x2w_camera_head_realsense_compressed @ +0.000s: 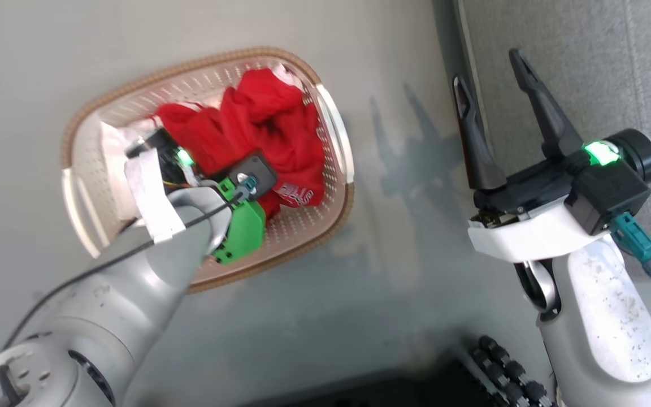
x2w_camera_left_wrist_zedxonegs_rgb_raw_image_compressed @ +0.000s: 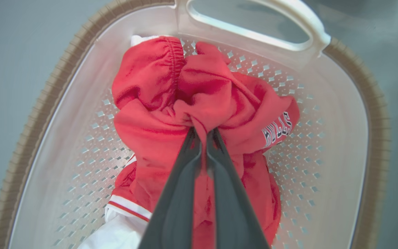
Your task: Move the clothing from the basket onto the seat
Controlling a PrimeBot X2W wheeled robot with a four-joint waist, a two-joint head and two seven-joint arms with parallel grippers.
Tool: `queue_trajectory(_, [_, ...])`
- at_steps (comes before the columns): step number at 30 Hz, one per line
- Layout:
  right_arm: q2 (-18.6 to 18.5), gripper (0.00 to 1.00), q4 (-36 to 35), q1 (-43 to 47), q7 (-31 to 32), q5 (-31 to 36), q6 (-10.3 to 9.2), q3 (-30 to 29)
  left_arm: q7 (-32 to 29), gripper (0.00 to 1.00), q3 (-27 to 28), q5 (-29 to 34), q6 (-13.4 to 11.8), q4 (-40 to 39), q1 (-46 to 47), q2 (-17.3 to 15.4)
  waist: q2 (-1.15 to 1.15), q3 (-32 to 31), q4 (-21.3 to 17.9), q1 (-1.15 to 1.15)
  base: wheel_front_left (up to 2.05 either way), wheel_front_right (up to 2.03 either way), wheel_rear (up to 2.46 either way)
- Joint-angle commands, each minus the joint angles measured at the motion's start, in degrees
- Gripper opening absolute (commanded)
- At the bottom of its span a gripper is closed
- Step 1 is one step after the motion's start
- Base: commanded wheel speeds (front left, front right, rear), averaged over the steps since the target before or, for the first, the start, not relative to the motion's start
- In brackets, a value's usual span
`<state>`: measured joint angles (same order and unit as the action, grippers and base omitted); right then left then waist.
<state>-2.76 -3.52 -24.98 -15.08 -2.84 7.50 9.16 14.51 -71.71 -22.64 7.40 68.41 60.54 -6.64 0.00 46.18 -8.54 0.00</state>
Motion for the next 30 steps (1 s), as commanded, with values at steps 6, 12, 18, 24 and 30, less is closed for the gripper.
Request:
queue_trajectory(6, [-0.24, 1.0, 1.66, 3.36, -0.14, 0.92, -0.02, -0.89, 0.74, 0.0, 2.05, -3.73, 0.09, -5.93, -3.73, -0.15, 0.0, -11.64, 5.41, 0.0, 0.0, 0.0, 0.0])
queue_trajectory(12, [-0.23, 1.0, 2.88, 6.03, -0.14, 0.93, -0.02, -1.31, 0.72, 0.0, 7.86, -4.04, -0.92, -15.2, -8.23, -2.08, 0.0, -17.43, 7.05, 0.0, 0.0, 0.0, 0.0])
queue_trajectory(18, [-0.23, 1.0, 3.75, 9.03, -0.14, 0.52, -0.02, -1.63, 0.73, 0.0, 14.75, -2.8, -1.56, -24.05, -13.43, -3.51, 0.0, -23.33, 8.29, 0.0, 0.0, 0.0, 0.0])
queue_trajectory(24, [-0.24, 1.0, 4.22, 11.21, -0.14, -0.08, -0.02, -1.18, 0.73, 0.0, 20.89, -0.84, -1.39, -31.34, -17.77, -3.95, 0.0, -28.26, 8.72, 0.0, 0.0, 0.0, 0.0])
queue_trajectory(30, [-0.22, 1.0, 3.78, 13.12, -0.14, -0.62, -0.02, -1.13, 0.74, 0.0, 26.8, 0.73, -1.14, -38.01, -21.25, -3.6, 0.0, -32.26, 9.03, 0.0, 0.0, 0.0, 0.0])
